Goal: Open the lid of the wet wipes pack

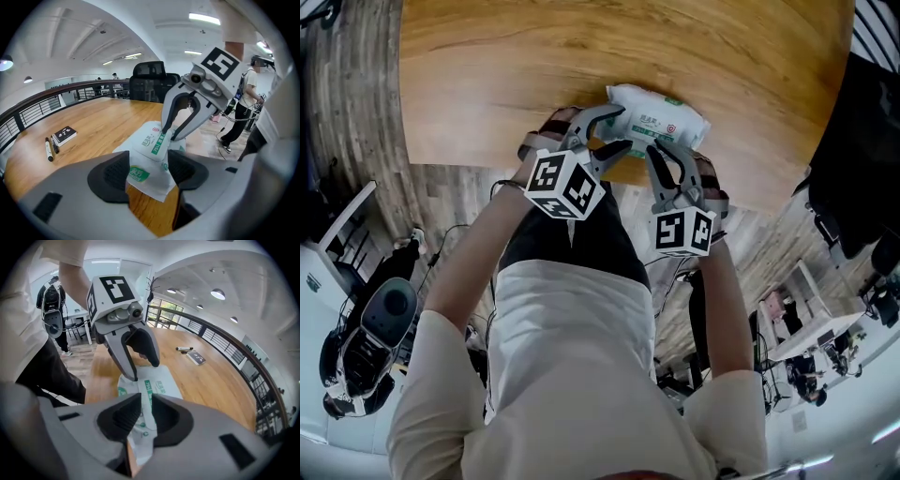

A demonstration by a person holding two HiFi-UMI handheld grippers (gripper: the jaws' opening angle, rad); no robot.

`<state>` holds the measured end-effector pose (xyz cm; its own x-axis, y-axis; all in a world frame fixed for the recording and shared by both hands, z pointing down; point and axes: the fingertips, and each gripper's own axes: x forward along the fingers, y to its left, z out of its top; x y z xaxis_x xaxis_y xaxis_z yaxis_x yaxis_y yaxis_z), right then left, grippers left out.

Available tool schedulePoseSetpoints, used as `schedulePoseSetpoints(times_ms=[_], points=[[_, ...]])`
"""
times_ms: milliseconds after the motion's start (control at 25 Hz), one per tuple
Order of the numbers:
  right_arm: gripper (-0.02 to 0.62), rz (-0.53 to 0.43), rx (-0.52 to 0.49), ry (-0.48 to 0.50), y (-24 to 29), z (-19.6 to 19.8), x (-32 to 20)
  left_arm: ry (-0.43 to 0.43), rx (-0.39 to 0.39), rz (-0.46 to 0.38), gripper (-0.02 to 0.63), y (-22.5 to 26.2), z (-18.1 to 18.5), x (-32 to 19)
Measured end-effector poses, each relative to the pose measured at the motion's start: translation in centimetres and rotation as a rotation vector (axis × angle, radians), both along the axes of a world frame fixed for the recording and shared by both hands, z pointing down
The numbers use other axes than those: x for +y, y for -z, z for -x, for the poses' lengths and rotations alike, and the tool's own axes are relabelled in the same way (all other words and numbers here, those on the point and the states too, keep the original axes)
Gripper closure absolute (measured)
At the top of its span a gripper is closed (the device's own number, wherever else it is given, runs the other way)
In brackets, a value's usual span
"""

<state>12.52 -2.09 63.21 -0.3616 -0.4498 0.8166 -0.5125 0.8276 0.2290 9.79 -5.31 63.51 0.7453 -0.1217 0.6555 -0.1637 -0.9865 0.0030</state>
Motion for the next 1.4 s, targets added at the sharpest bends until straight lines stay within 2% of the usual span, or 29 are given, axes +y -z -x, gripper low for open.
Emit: schedulePoseSetpoints(times_ms=[200,400,960,1400], points=[[0.54,0.001,0.045,0.046,-1.3,0.3,0.1,-0.032,-0.028,-0.002,0.339,-1.2,0.0,0.2],[0.535,-0.029,0.086,0.072,-1.3,0.5,0.0,-0.025,-0.035,0.016,0.337,-1.5,-0.1,0.2],[0.532,-0.071,0.119,0.078,-1.0,0.5,-0.3,-0.039,-0.061,0.03,0.339,-1.8,-0.2,0.3],[0.531,-0.048,0.055,0.062,0.3,0.7,-0.4,-0.052,-0.081,0.058,0.339,-1.9,-0.1,0.3]])
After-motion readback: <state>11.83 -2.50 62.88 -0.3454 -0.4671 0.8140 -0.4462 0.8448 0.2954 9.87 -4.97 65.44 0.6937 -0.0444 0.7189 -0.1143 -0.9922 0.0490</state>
